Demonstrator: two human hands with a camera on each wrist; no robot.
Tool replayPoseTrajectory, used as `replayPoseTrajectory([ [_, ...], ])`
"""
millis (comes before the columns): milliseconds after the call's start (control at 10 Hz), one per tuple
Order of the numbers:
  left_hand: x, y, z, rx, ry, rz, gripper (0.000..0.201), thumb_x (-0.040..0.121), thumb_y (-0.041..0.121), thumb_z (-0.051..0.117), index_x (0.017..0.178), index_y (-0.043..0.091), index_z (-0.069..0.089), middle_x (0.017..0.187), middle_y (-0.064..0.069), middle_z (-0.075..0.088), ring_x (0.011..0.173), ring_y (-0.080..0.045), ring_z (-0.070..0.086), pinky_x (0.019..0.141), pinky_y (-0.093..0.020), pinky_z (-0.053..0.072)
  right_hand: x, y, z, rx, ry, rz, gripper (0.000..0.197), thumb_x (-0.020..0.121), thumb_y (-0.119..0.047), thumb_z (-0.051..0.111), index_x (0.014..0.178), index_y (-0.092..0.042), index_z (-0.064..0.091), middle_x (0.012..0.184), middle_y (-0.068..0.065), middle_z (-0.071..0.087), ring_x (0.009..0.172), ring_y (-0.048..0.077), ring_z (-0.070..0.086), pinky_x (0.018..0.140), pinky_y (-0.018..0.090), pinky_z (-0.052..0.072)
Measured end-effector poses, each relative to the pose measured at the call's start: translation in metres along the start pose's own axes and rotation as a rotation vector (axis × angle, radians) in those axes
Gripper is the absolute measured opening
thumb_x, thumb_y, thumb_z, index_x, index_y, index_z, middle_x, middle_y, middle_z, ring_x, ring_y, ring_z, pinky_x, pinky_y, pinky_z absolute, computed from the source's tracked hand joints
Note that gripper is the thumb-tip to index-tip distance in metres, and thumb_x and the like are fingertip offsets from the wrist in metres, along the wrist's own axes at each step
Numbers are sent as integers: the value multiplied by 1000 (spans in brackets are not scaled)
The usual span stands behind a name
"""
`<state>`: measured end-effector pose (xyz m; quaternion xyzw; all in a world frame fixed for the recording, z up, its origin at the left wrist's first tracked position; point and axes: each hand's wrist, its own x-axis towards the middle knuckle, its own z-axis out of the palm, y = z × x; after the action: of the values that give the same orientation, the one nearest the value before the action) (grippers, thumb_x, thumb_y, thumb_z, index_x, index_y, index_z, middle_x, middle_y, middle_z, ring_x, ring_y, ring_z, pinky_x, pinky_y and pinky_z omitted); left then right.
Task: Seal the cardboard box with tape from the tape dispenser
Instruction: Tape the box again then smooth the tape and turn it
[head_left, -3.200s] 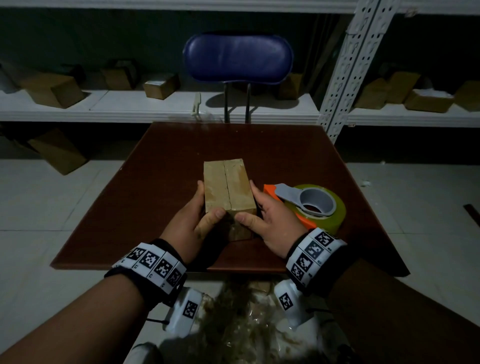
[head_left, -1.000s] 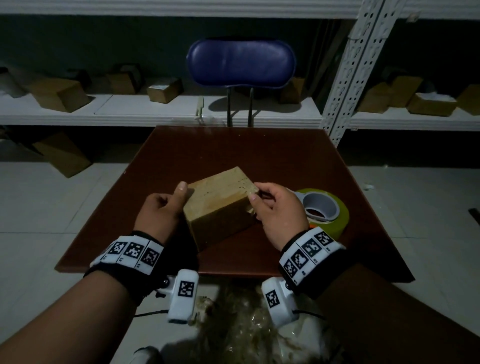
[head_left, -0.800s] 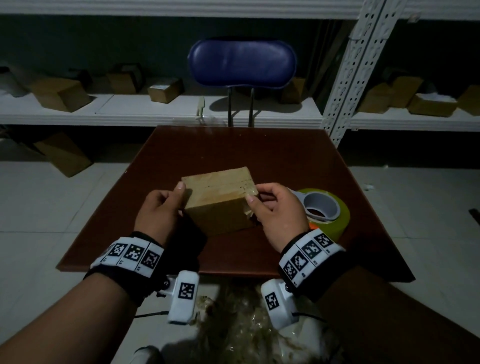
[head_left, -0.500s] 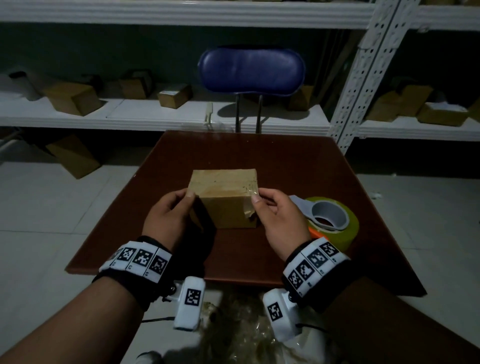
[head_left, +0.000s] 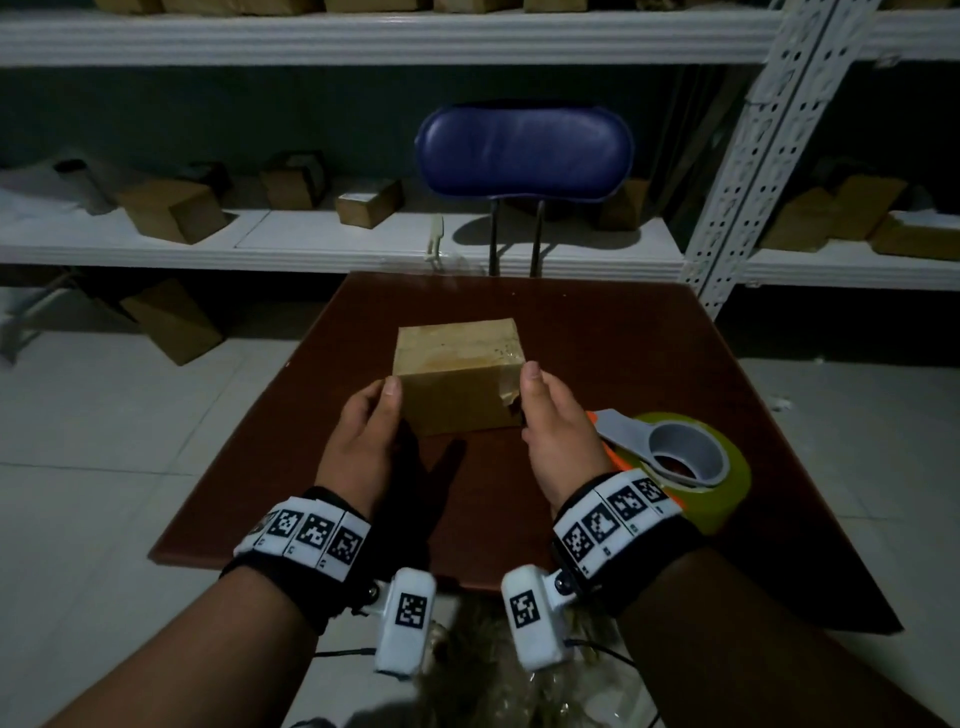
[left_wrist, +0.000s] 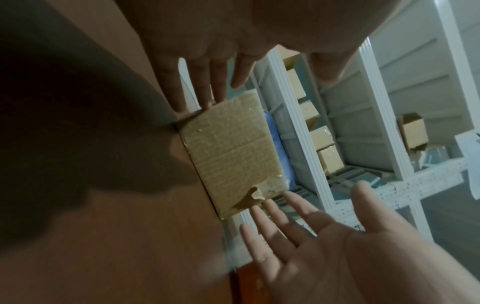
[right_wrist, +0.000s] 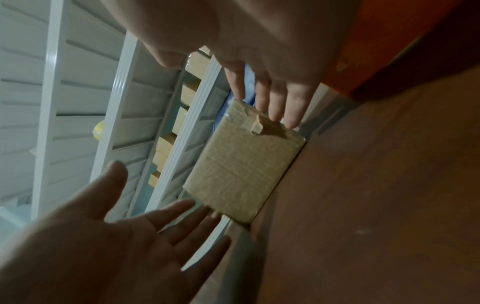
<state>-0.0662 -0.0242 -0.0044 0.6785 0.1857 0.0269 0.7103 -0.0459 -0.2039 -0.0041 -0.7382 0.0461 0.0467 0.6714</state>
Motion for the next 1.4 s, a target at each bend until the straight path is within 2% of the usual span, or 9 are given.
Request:
replayPoseTrajectory([
  [100,6,3,5,13,-1,52,85,77,77,49,133,14,55,133,-12,60,118,-27,61,100,-43,50,1,0,3,45,-16,19,83,83,-83,36,147,-32,48,118,-26,53,124,8,50,117,45,37],
  [200,10,-2,6,17,-2,94,106,68,81,43,144,6,44,127,-4,52,116,-21,51,103,-41,43,4,7,5,73,-3,28,110,59,-101,38,146,-34,49,125,-23,51,128,8,48,118,50,37],
  [300,8,-3,7,91,-19,144,99,77,80,38,145,9,43,123,0,45,113,-19,43,93,-33,43,4,6,2,100,11,18,107,64,-97,40,149,-32,47,119,-27,53,120,7,52,115,47,41],
  [500,6,5,13,-40,-2,-104,52,93,68,37,98,25,64,107,-11,68,98,-30,65,92,-46,51,-10,-6,-25,116,89,-92,70,81,-74,42,133,-30,55,121,-14,61,116,8,61,97,36,54],
  [800,-22,-11,83,-147,-272,-297,59,94,61,42,107,6,58,109,-11,60,84,-23,62,74,-44,53,-24,-14,-137,-200,627,-108,32,98,-45,59,92,-16,72,89,2,72,90,25,68,74,33,45],
  [1000,-49,-26,117,-98,-546,-353,72,64,82,59,85,15,74,87,-8,62,82,-28,58,71,-39,49,-25,13,-173,-429,469,171,34,96,-33,66,116,-6,73,112,11,71,111,29,65,91,33,44],
  [1200,-51,-35,133,-80,-541,-337,123,31,91,70,124,10,63,121,-11,67,109,-29,67,91,-46,54,-22,21,-167,-592,351,248,51,94,-31,70,138,-8,59,137,12,64,124,32,60,97,33,46],
  [1300,-56,-34,134,-168,-616,-344,93,46,83,75,106,12,71,108,-12,66,99,-27,63,87,-37,44,-24,21,-168,-645,359,245,38,90,-29,71,121,-8,66,115,14,71,103,35,68,89,41,54],
  [1400,-56,-38,139,-160,-652,-301,99,52,82,74,126,17,67,133,-4,64,127,-23,55,112,-43,35,-29,22,-173,-599,373,297,43,82,-38,73,115,-13,62,96,12,69,79,36,71,76,50,62],
])
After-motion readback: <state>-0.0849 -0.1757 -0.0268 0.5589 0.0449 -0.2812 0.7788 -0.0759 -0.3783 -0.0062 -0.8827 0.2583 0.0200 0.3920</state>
